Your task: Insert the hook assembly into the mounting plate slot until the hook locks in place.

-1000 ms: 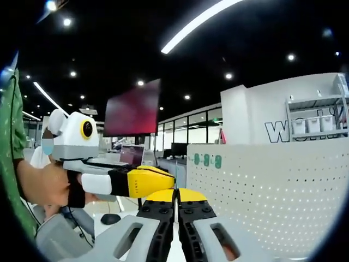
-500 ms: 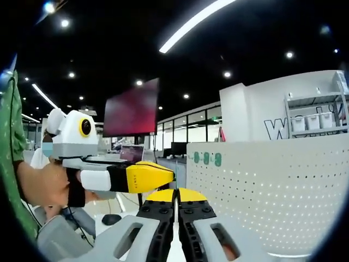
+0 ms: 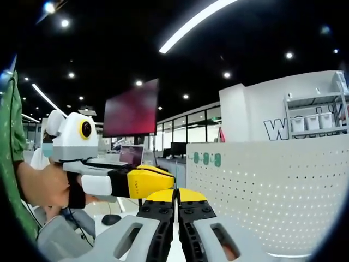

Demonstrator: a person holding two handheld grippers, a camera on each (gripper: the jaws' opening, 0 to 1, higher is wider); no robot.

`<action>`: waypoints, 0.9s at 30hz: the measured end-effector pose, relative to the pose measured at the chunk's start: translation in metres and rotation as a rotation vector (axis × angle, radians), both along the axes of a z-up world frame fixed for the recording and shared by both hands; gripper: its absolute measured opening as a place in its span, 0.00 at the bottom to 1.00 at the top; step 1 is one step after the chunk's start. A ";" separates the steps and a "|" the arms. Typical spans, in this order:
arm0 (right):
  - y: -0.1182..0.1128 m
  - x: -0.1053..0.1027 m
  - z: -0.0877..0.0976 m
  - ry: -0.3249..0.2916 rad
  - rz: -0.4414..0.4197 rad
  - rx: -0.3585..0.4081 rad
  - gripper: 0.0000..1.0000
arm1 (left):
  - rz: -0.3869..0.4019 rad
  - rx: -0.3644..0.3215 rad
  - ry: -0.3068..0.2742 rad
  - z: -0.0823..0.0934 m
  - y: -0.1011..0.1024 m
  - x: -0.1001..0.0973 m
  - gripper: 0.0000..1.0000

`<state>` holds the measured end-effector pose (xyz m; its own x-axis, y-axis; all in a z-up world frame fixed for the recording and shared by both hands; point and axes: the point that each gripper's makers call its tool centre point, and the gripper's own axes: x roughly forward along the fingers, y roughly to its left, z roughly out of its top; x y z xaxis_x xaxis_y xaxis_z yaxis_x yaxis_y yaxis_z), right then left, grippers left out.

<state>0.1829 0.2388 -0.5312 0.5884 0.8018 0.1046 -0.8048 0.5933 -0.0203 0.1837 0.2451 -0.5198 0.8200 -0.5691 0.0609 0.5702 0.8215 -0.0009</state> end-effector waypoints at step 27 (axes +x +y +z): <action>0.003 -0.003 0.001 0.023 0.006 0.009 0.00 | 0.010 0.007 -0.011 0.003 0.003 -0.004 0.05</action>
<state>0.1797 0.2419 -0.5303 0.5857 0.8045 0.0984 -0.8086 0.5883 0.0034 0.1795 0.2478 -0.5172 0.8247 -0.5617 0.0665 0.5623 0.8269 0.0112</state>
